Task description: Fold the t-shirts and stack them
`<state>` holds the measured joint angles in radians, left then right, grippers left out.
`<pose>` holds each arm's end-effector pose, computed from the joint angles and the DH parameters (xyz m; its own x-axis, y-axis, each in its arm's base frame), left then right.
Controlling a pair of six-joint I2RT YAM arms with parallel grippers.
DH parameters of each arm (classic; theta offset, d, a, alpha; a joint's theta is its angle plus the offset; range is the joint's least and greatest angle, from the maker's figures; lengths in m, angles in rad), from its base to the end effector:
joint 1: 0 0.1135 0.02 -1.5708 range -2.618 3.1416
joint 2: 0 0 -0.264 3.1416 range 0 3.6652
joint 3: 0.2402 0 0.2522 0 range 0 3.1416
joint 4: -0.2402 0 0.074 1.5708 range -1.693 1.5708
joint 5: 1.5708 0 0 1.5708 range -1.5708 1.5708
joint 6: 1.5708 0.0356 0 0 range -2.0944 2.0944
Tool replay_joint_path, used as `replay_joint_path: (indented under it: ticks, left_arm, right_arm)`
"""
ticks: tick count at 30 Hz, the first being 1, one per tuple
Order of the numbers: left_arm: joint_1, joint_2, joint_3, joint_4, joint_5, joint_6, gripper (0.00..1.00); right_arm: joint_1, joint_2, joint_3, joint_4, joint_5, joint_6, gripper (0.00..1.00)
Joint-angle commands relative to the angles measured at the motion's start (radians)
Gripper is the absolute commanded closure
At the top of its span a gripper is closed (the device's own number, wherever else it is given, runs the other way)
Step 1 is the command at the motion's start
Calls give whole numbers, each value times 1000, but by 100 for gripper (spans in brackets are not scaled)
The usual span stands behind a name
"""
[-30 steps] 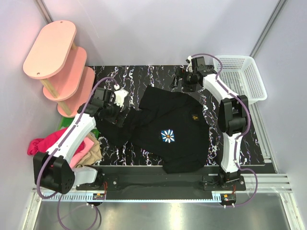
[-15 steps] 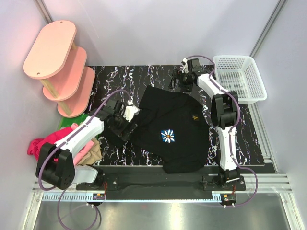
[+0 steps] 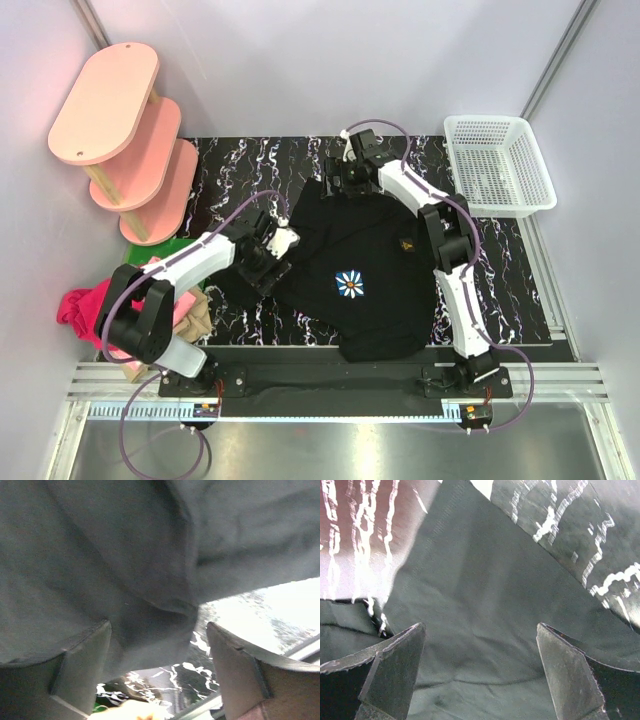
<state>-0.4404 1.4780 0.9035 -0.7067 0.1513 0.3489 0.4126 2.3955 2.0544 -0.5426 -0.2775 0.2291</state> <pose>0.2374 -0.1178 0.1890 -0.6573 0.6834 -0.3177 0.7290 0.6834 -0.0381 0.4848 0.2228 0.1836 -0.8134 -0.1176 -0.5696 -0.3698 0.8606 0.3503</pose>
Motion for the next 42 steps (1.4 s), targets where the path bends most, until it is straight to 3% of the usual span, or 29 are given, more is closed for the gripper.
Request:
replay_joint_path:
  ticks: [1, 5, 8, 9, 14, 25, 33, 38, 42]
  left_arm:
    - [-1, 53, 58, 59, -68, 7, 25]
    - [-3, 119, 104, 73, -99, 4, 42]
    - [-1, 149, 144, 73, -121, 5, 60]
    - [-1, 154, 161, 72, -131, 5, 71]
    - [-1, 131, 216, 38, -172, 22, 99]
    - [0, -42, 388, -120, -303, 215, 100]
    - [25, -125, 384, -122, -409, 378, 98]
    - [22, -94, 335, -126, -339, 346, 96]
    - [16, -67, 302, -157, -270, 299, 96]
  right_arm:
    - [-12, 24, 89, -49, 47, -28, 0]
    - [-3, -30, -8, -45, 64, -33, 0]
    - [6, -83, -129, -11, 83, -24, 0]
    - [8, -99, -163, 22, 86, -20, 0]
    - [8, -171, -310, 58, 141, 16, 0]
    - [25, -466, -514, 110, 251, 39, 0]
    - [22, -446, -586, 104, 299, 56, 0]
    - [22, -404, -567, 81, 311, 62, 0]
    - [12, -316, -412, 66, 305, 53, 0]
